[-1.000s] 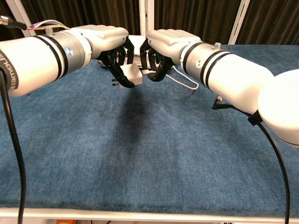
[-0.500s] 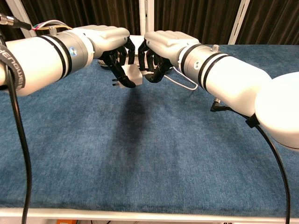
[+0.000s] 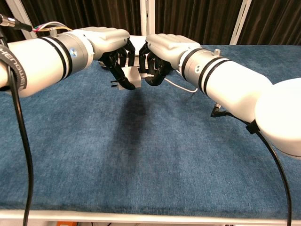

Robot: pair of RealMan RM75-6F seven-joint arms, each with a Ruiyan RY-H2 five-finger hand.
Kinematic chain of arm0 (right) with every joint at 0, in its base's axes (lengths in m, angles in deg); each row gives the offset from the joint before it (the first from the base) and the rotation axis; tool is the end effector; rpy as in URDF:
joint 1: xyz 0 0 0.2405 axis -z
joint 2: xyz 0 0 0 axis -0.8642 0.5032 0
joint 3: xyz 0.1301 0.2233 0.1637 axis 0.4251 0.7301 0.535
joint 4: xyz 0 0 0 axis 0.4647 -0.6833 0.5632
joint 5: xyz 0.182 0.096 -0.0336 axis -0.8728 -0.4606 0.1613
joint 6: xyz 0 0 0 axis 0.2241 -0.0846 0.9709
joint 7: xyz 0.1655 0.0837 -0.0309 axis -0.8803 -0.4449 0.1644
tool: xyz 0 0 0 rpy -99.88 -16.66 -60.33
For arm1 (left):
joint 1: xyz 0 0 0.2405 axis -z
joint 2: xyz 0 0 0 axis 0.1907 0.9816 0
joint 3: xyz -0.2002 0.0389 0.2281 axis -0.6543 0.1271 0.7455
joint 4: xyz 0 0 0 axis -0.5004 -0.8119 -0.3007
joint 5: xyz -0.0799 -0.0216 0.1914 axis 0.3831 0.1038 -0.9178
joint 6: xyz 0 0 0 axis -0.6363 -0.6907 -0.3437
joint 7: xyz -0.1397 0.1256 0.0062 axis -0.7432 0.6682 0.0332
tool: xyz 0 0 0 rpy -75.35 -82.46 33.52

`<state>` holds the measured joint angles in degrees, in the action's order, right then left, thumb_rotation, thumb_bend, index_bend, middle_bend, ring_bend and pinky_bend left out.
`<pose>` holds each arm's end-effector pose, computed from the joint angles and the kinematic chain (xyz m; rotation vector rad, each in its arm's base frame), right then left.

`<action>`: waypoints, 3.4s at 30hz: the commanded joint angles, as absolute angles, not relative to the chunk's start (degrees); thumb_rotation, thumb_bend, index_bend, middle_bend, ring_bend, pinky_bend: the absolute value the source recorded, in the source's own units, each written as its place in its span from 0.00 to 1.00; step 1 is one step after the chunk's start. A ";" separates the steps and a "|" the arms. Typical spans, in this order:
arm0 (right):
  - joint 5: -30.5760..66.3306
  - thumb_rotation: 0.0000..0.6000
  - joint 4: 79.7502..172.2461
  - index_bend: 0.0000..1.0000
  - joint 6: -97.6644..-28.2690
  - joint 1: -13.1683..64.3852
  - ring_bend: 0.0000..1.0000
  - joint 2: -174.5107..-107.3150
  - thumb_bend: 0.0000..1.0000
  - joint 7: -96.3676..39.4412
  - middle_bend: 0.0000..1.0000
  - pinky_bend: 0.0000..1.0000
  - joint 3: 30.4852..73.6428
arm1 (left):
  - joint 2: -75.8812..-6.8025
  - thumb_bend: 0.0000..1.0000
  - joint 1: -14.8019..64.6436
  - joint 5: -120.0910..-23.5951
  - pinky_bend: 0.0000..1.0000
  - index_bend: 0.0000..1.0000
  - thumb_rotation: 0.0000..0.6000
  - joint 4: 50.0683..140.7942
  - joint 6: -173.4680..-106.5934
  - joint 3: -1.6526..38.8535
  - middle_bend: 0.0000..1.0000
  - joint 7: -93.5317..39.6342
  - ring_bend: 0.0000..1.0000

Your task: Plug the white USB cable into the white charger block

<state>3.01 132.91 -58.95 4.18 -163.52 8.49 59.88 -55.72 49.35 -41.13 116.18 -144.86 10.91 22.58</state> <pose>-0.0468 -0.4270 -0.1076 1.8480 -0.9692 1.0211 -0.0583 0.4324 -0.0639 -1.8083 -0.9022 -0.7787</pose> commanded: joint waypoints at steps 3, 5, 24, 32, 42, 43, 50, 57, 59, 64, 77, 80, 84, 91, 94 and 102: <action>2.79 1.00 133.24 0.62 -59.07 4.22 0.35 -163.74 0.37 8.39 0.53 0.09 59.83 | -55.81 0.20 49.32 -41.11 0.18 0.52 0.81 116.07 -144.86 10.89 0.52 22.47 0.41; 2.61 1.00 133.45 0.61 -59.09 4.30 0.35 -163.76 0.36 8.32 0.53 0.09 59.81 | -55.82 0.20 49.31 -41.01 0.18 0.52 0.81 116.03 -144.84 10.88 0.52 22.48 0.41; 3.29 1.00 134.53 0.46 -60.03 6.06 0.34 -161.41 0.30 7.32 0.48 0.08 58.95 | -54.94 0.20 49.06 -41.62 0.18 0.52 0.81 117.05 -144.46 11.47 0.52 22.35 0.41; 3.57 1.00 133.66 0.54 -60.04 5.83 0.34 -162.24 0.33 6.84 0.49 0.08 59.27 | -55.31 0.20 49.54 -41.54 0.18 0.52 0.81 117.21 -144.78 11.31 0.52 22.96 0.41; 3.89 1.00 132.79 0.58 -60.17 5.79 0.34 -163.29 0.36 6.35 0.50 0.08 59.39 | -55.84 0.20 49.88 -41.13 0.18 0.52 0.81 116.34 -144.59 11.22 0.52 23.17 0.41; 3.95 1.00 132.74 0.58 -60.21 5.79 0.34 -163.40 0.36 6.33 0.50 0.08 59.39 | -55.87 0.20 49.92 -41.08 0.18 0.52 0.81 116.28 -144.57 11.19 0.52 23.20 0.41; 3.98 1.00 132.54 0.59 -60.32 5.74 0.34 -164.23 0.36 6.49 0.50 0.08 59.38 | -56.18 0.20 49.99 -40.93 0.18 0.52 0.81 115.96 -144.51 11.15 0.52 23.13 0.41; 4.23 1.00 132.55 0.58 -60.58 6.13 0.34 -164.20 0.36 6.44 0.49 0.08 59.30 | -55.84 0.20 49.55 -41.22 0.18 0.52 0.80 116.10 -144.51 11.36 0.52 22.56 0.41; 4.29 1.00 133.13 0.49 -60.51 6.45 0.32 -163.54 0.34 6.42 0.46 0.07 59.13 | -55.63 0.20 49.28 -41.57 0.18 0.52 0.80 116.10 -144.34 11.52 0.52 22.08 0.41; 4.68 1.00 136.19 0.18 -61.28 8.33 0.21 -159.84 0.29 6.23 0.31 0.03 58.48 | -54.28 0.20 47.46 -44.88 0.17 0.52 0.80 115.79 -143.64 13.55 0.51 19.55 0.40; 9.34 1.00 147.36 0.02 -64.87 16.54 0.08 -143.64 0.27 3.26 0.18 0.00 54.41 | -48.83 0.19 41.65 -48.17 0.04 0.29 1.00 110.57 -135.32 19.89 0.31 11.80 0.21; 11.72 1.00 149.28 0.02 -66.31 18.95 0.08 -140.01 0.27 1.49 0.18 0.00 53.07 | -47.37 0.18 39.65 -51.82 0.03 0.26 1.00 110.29 -135.87 20.21 0.28 7.97 0.19; 15.86 1.00 151.85 0.02 -68.38 22.76 0.08 -134.43 0.27 -2.88 0.18 0.00 51.31 | -42.48 0.16 35.41 -59.44 0.03 0.26 1.00 111.65 -139.47 21.37 0.28 1.76 0.19; 27.94 1.00 154.77 0.08 -74.77 32.59 0.08 -121.59 0.30 -16.13 0.19 0.00 45.95 | -30.77 0.15 23.08 -75.00 0.03 0.26 1.00 113.23 -152.59 25.72 0.28 -13.62 0.19; 33.02 1.00 153.18 0.09 -78.38 37.29 0.08 -117.94 0.31 -22.80 0.19 0.01 42.94 | -27.04 0.15 17.67 -79.74 0.02 0.26 1.00 112.34 -157.95 28.51 0.28 -17.57 0.19; 39.40 1.00 148.12 0.10 -87.37 47.53 0.07 -116.36 0.31 -33.13 0.19 0.01 38.45 | -23.75 0.15 5.17 -86.52 0.00 0.26 1.00 113.05 -167.69 33.70 0.28 -25.04 0.18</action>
<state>37.74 149.59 -85.50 45.48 -116.92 -31.53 39.83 -24.97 8.36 -84.69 112.45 -165.25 31.68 -22.97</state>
